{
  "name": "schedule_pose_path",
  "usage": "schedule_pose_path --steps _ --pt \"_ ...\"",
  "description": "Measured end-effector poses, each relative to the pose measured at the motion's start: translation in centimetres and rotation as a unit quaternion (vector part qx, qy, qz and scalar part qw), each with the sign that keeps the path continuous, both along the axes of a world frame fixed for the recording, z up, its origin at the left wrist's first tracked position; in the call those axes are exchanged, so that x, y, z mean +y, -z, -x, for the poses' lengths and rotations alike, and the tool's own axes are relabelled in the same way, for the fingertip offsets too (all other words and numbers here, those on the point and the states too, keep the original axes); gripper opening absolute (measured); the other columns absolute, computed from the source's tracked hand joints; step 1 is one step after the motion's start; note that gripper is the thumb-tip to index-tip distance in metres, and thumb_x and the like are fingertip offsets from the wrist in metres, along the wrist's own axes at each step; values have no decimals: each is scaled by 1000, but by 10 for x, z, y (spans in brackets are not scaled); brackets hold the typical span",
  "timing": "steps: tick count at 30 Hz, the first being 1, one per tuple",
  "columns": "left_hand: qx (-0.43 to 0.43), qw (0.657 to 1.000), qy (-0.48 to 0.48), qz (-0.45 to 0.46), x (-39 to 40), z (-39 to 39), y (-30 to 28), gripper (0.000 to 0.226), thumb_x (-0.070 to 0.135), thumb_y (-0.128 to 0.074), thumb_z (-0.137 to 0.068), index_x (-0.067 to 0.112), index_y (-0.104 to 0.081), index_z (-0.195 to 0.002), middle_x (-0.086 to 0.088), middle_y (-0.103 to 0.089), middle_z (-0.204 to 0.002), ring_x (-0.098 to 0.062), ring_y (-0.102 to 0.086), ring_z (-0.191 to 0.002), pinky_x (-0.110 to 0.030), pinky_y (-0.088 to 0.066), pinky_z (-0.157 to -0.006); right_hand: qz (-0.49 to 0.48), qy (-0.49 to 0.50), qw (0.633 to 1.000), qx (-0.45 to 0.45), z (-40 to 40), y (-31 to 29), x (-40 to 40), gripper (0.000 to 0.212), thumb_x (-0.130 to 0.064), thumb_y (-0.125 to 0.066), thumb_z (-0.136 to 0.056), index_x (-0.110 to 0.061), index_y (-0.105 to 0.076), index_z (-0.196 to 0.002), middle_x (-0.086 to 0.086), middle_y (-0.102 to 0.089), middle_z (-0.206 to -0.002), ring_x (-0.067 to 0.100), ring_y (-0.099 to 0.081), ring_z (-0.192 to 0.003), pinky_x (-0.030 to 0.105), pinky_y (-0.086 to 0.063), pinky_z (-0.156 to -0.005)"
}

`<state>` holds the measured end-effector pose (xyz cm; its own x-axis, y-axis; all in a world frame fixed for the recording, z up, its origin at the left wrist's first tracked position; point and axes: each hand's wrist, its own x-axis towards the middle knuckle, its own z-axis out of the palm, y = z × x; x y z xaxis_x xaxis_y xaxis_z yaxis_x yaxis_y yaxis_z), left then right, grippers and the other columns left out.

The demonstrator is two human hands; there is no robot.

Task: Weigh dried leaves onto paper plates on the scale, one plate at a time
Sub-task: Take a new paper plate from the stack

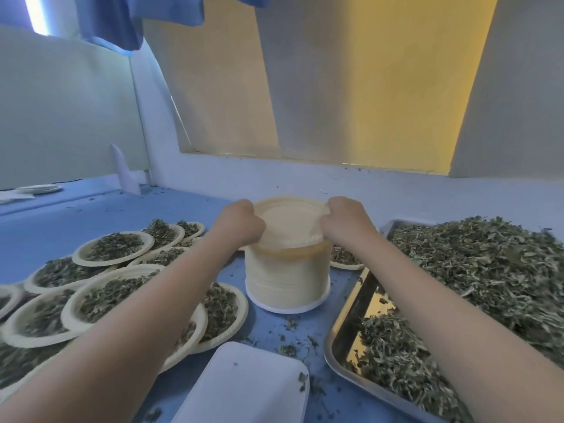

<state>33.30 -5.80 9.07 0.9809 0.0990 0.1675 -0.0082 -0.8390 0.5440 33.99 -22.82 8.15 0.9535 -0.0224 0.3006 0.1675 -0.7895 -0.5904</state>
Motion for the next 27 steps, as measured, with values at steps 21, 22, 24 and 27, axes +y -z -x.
schedule_pose_path --steps 21,22,24,27 --pt "52 990 -45 124 68 169 144 41 21 -58 -84 16 -44 -122 7 -51 -92 -10 -52 -78 -22 -37 -54 67 -123 985 98 144 124 41 60 -15 -41 -92 -23 -22 -149 8 -62 -110 28 -55 -103 37 -44 -82" --pt "37 988 -53 138 68 170 146 51 23 -58 -85 16 -40 -132 8 -51 -98 -10 -52 -80 -22 -37 -56 69 -120 985 100 143 127 43 60 -19 -41 -93 -22 -21 -150 8 -60 -117 29 -50 -113 37 -42 -90" --pt "17 982 -67 176 70 171 150 67 34 -59 -87 19 -28 -144 1 -54 -120 -17 -52 -97 -28 -41 -70 66 -105 987 100 141 132 44 58 -30 -40 -96 -20 -20 -150 8 -55 -130 29 -41 -128 38 -35 -102" --pt "5 963 -74 260 73 174 159 68 49 -57 -84 25 -33 -143 2 -55 -127 -17 -52 -113 -32 -40 -86 45 -93 989 104 138 132 43 60 -44 -37 -98 -20 -20 -150 9 -48 -139 29 -39 -131 40 -32 -105"
